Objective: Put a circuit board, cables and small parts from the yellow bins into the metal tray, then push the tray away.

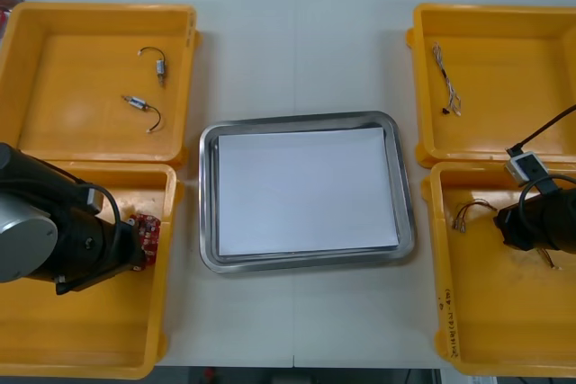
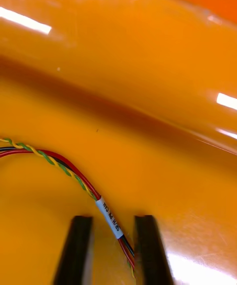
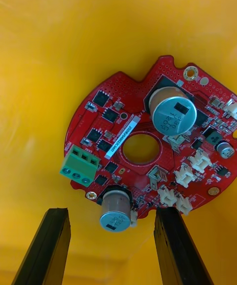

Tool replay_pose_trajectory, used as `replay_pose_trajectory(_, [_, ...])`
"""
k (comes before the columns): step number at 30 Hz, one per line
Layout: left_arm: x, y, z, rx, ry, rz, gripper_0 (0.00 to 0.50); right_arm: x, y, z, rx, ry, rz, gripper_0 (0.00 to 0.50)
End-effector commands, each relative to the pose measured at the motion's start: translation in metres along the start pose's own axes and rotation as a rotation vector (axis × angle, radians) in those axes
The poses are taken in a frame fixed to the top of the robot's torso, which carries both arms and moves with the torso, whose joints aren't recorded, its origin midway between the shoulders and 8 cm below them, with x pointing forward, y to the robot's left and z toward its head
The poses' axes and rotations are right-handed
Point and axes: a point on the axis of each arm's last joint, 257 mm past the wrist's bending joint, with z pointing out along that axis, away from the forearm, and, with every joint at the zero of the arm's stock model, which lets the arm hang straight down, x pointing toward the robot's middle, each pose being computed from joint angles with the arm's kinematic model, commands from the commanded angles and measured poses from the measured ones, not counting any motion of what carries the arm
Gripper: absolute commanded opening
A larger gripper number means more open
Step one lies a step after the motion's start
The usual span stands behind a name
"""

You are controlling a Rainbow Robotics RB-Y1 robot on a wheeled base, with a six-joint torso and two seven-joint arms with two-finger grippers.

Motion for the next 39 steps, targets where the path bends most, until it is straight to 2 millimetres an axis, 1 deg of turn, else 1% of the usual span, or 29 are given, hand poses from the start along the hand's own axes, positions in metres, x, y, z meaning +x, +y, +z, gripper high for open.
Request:
replay_pose_trajectory(1, [0.014,0.004,0.014,-0.005,0.020,-0.079,0.500,0.010,0.007,0.006,-0.016,0.030,0.011,0.000])
replay_pose_trajectory(6, [0.013,0.007,0.014,-0.013,0.017,-0.082,0.500,0.009,0.006,0.005,-0.013,0.030,0.002,0.000])
replay_pose_trajectory(11, [0.013,0.007,0.015,-0.014,0.015,-0.083,0.500,-0.002,0.001,-0.004,0.001,0.007,-0.021,0.000])
replay_pose_trajectory(12, [0.012,0.006,0.015,-0.012,0.012,-0.084,0.475,-0.004,0.002,-0.007,0.002,0.004,-0.026,0.000])
replay_pose_trajectory(14, [0.012,0.006,0.015,-0.011,0.011,-0.082,0.216,-0.007,0.000,-0.016,0.008,0.008,-0.038,0.000])
replay_pose_trajectory(15, [0.012,0.006,0.015,-0.011,0.011,-0.082,0.125,-0.009,0.000,-0.019,0.009,0.009,-0.040,0.000])
replay_pose_trajectory(16, [0.012,0.006,0.015,-0.010,0.012,-0.083,0.004,-0.010,-0.001,-0.025,0.012,0.016,-0.045,0.000])
replay_pose_trajectory(17, [0.012,0.006,0.015,-0.012,0.009,-0.084,0.000,-0.011,-0.001,-0.028,0.012,0.021,-0.049,0.000])
replay_pose_trajectory(20, [0.011,0.006,0.015,-0.011,0.009,-0.082,0.000,-0.015,-0.001,-0.050,0.020,0.045,-0.066,0.000])
replay_pose_trajectory(23, [0.011,0.006,0.015,-0.010,0.006,-0.082,0.000,-0.016,-0.001,-0.065,0.027,0.060,-0.078,0.000])
replay_pose_trajectory(25, [0.010,0.006,0.015,-0.009,0.004,-0.085,0.000,-0.018,-0.001,-0.080,0.034,0.074,-0.092,0.000])
replay_pose_trajectory(26, [0.010,0.006,0.014,-0.009,0.005,-0.084,0.000,-0.018,-0.001,-0.084,0.036,0.077,-0.095,0.000])
replay_pose_trajectory(29, [0.008,0.005,0.013,-0.004,0.003,-0.090,0.000,-0.020,0.000,-0.106,0.044,0.095,-0.112,0.000])
replay_pose_trajectory(31, [0.006,0.005,0.011,0.000,-0.001,-0.094,0.000,-0.020,0.001,-0.117,0.039,0.103,-0.114,0.000])
replay_pose_trajectory(34, [0.000,0.007,0.006,0.003,-0.009,-0.102,0.000,-0.020,0.005,-0.134,0.016,0.114,-0.117,0.000])
replay_pose_trajectory(37, [-0.008,0.008,-0.005,0.005,-0.025,-0.104,0.000,-0.018,0.008,-0.149,-0.003,0.126,-0.124,0.000])
replay_pose_trajectory(39, [-0.016,0.012,-0.016,0.001,-0.038,-0.110,0.000,-0.018,0.011,-0.161,-0.011,0.131,-0.137,0.000])
